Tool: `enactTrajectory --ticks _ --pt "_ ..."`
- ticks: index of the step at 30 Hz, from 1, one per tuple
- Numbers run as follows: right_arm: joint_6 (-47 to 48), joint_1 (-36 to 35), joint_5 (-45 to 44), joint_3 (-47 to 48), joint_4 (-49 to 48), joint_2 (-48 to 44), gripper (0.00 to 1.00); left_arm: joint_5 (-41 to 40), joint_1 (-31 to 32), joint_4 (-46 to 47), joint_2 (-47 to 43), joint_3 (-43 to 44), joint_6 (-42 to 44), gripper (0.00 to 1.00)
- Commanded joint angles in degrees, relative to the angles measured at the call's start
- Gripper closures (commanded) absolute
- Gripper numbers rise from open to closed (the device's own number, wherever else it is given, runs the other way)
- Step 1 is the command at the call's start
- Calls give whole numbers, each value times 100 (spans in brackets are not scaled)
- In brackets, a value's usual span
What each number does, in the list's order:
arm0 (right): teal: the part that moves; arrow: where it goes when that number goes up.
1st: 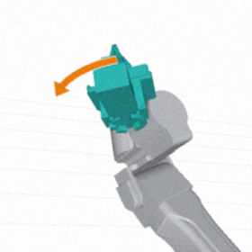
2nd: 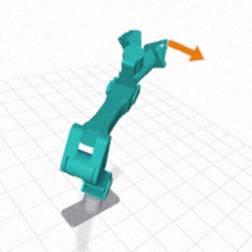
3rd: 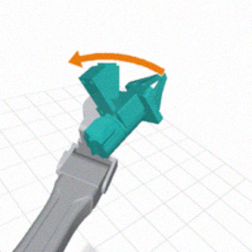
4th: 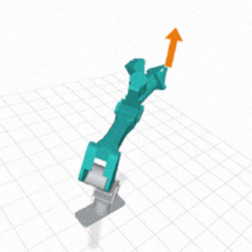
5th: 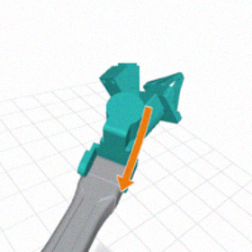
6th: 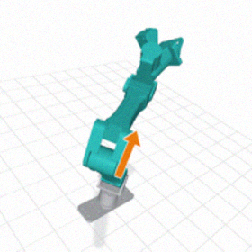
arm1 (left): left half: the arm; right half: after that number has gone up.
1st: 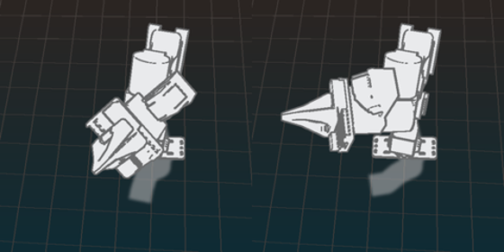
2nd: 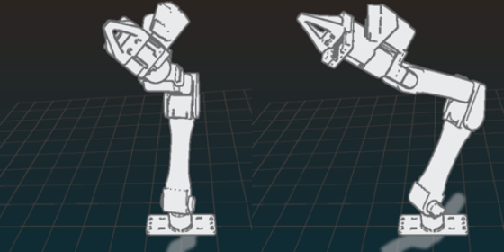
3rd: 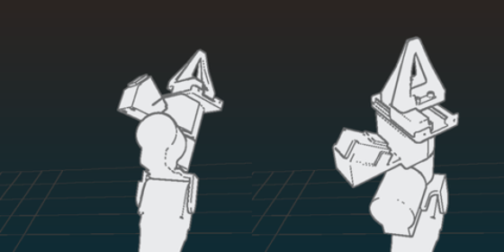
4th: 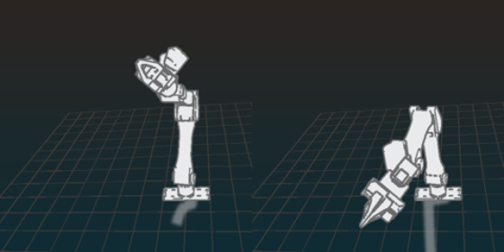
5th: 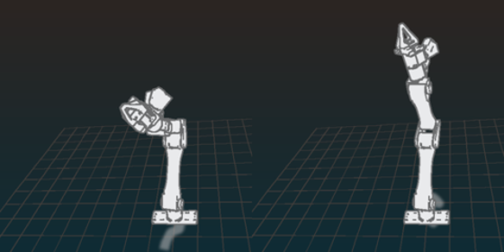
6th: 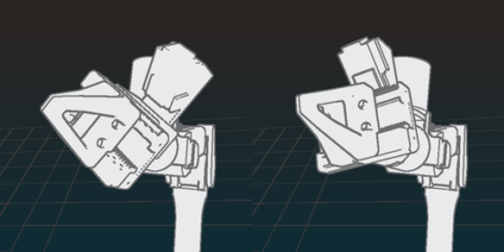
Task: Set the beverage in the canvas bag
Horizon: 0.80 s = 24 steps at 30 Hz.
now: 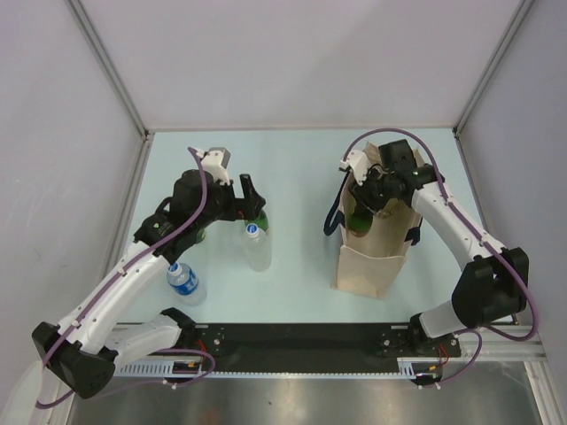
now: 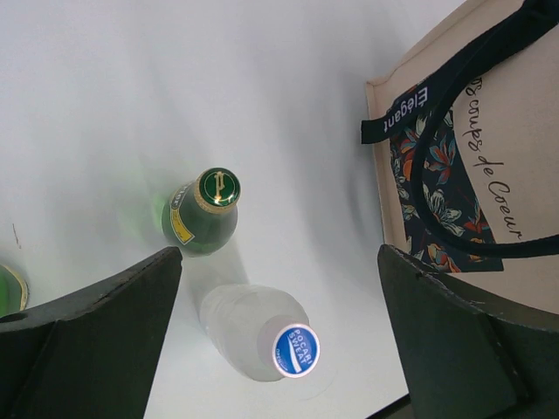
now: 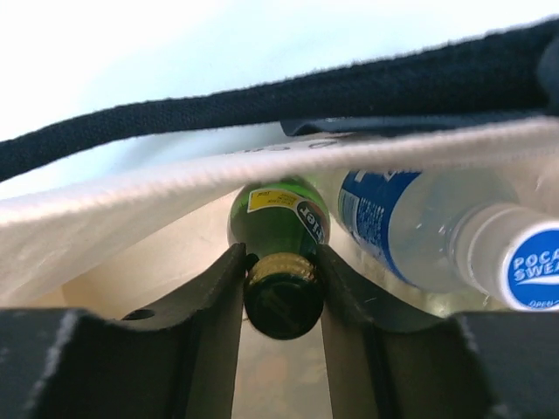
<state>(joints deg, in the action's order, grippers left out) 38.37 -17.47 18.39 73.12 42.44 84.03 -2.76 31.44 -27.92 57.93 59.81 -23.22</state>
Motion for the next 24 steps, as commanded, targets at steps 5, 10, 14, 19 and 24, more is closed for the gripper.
enactTrajectory --ticks 5,10,14,19,24 --pt "197 -37 305 395 -298 -141 40 224 -42 243 8 -13 -112 0" --pt "74 16 516 1054 273 -396 33 154 -42 173 -80 4 -60 0" --pt "-136 34 814 1677 651 -624 33 75 -42 -64 -142 127 28 0" --pt "-365 -89 1078 2083 687 -862 33 -154 -42 -345 -396 285 151 0" --pt "-453 -440 1929 2338 600 -915 33 -391 -50 -442 -660 294 187 0"
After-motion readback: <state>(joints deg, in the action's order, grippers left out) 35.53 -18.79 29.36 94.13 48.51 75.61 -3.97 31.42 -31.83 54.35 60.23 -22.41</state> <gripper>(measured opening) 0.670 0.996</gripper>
